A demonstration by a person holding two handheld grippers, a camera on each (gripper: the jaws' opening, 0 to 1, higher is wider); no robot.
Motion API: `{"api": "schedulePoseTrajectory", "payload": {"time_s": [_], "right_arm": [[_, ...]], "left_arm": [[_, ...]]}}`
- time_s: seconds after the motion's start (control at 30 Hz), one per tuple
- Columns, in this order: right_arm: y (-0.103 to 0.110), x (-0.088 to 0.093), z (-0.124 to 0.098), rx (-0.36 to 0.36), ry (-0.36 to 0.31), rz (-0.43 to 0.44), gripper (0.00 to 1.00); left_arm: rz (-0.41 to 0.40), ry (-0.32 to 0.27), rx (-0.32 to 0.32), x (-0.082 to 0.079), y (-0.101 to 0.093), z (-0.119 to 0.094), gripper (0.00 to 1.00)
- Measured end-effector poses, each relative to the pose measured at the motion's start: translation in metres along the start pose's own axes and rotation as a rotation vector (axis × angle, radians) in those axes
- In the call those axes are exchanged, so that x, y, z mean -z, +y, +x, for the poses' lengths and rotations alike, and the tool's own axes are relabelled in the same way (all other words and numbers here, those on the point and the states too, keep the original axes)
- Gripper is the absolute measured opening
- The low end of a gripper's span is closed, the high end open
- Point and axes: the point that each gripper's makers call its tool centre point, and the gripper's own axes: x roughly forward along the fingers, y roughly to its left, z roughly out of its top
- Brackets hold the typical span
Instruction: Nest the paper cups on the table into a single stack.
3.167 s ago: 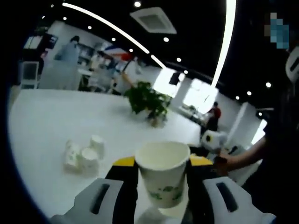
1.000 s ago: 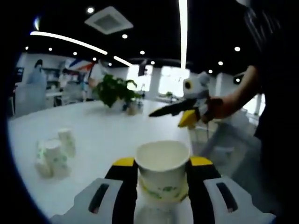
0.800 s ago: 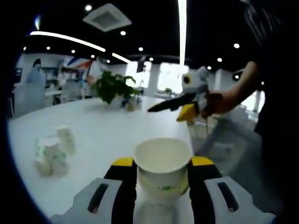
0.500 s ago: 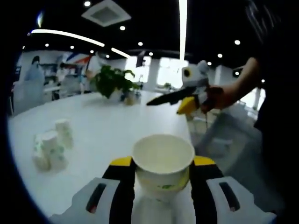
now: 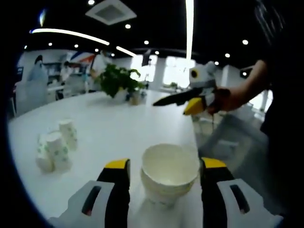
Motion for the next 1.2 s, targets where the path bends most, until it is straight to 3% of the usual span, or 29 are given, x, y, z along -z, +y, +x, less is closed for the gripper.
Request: {"api": "schedulePoseTrajectory", "payload": {"time_s": [0.43, 0.73, 0.97, 1.2], "right_arm": [[0.006, -0.002, 0.0, -0.008, -0.011, -0.007, 0.91], [0.008, 0.0, -0.001, -0.016, -0.011, -0.008, 0.91], [0.008, -0.001, -0.003, -0.022, -0.015, -0.009, 0.91], [0.007, -0.002, -0.002, -0.029, -0.014, -0.01, 0.91]], "left_arm": [[-0.018, -0.001, -0.031, 0.001, 0.0, -0.011, 0.56], [-0.06, -0.04, -0.104, -0.009, 0.012, -0.022, 0.58], [-0.079, -0.064, -0.158, -0.016, 0.019, -0.034, 0.64], [-0.128, -0.088, -0.239, -0.019, 0.031, -0.049, 0.76]]}}
